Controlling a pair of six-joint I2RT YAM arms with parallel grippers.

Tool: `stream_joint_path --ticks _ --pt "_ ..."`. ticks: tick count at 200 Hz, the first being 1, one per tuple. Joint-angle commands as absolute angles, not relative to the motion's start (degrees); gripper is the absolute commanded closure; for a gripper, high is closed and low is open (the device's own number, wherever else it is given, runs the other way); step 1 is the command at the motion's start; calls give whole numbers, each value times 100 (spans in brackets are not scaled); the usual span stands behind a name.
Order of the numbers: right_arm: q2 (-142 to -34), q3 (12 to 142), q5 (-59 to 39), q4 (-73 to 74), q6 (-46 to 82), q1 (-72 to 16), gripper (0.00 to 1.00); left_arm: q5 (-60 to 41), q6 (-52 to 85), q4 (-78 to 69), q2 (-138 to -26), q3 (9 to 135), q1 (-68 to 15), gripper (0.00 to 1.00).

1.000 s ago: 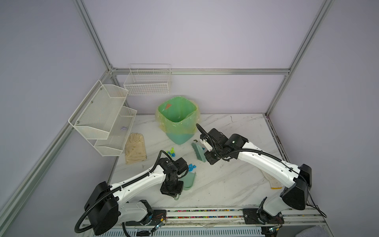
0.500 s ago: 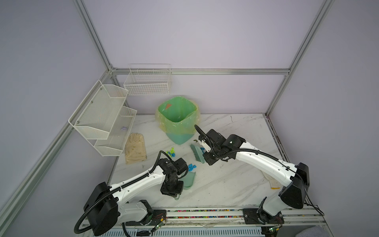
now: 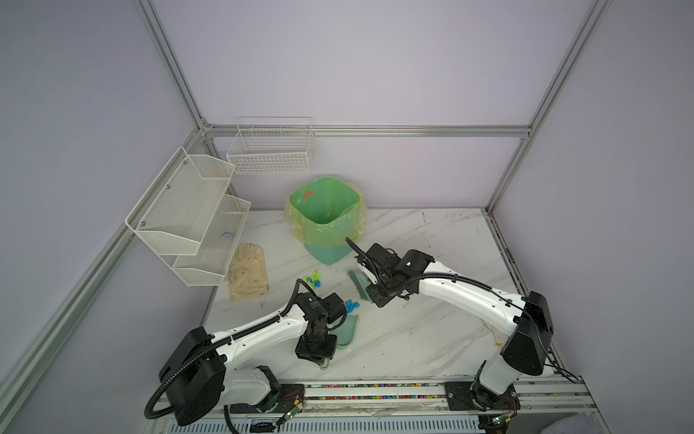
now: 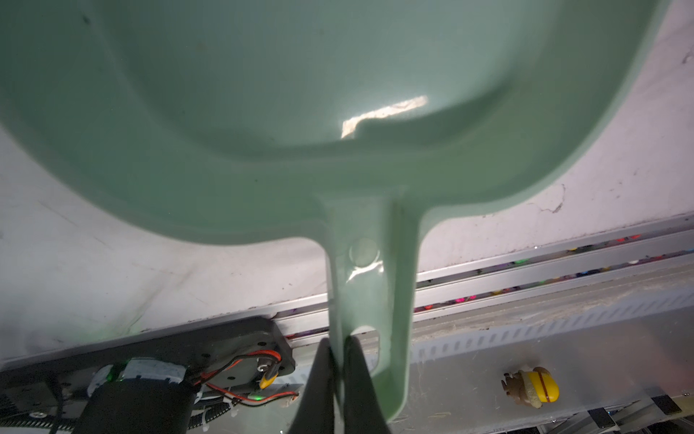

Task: Sweep away the paper scraps from the table
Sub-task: 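Lower the brush with the right gripper behind the scraps beside the dustpan, then sweep the brush with the right gripper toward the dustpan mouth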

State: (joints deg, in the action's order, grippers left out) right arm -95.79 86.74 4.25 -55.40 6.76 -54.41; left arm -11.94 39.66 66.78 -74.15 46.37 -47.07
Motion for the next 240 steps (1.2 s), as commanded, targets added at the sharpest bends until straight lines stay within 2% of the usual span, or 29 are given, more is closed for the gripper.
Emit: stream_joint_path --ticks 1,84,178,202,240 --pt "-9690 8974 584 -5704 569 -5519 100 -1248 3912 6598 -7482 4620 -4744 100" --pt "-10090 9197 446 -5941 278 -5857 100 -1438 3979 6314 -7560 4487 -4746 100" --pt "-9097 8590 -1220 -5875 179 -6018 100 -1412 3947 6253 -7681 4466 -4737 100" --pt "-8885 8639 -943 -5870 407 -6012 100 -1444 3915 6262 -7743 4524 -4744 100" --pt "-9059 8950 284 -5775 536 -5926 100 -1704 3903 6154 -7702 4484 -4715 100"
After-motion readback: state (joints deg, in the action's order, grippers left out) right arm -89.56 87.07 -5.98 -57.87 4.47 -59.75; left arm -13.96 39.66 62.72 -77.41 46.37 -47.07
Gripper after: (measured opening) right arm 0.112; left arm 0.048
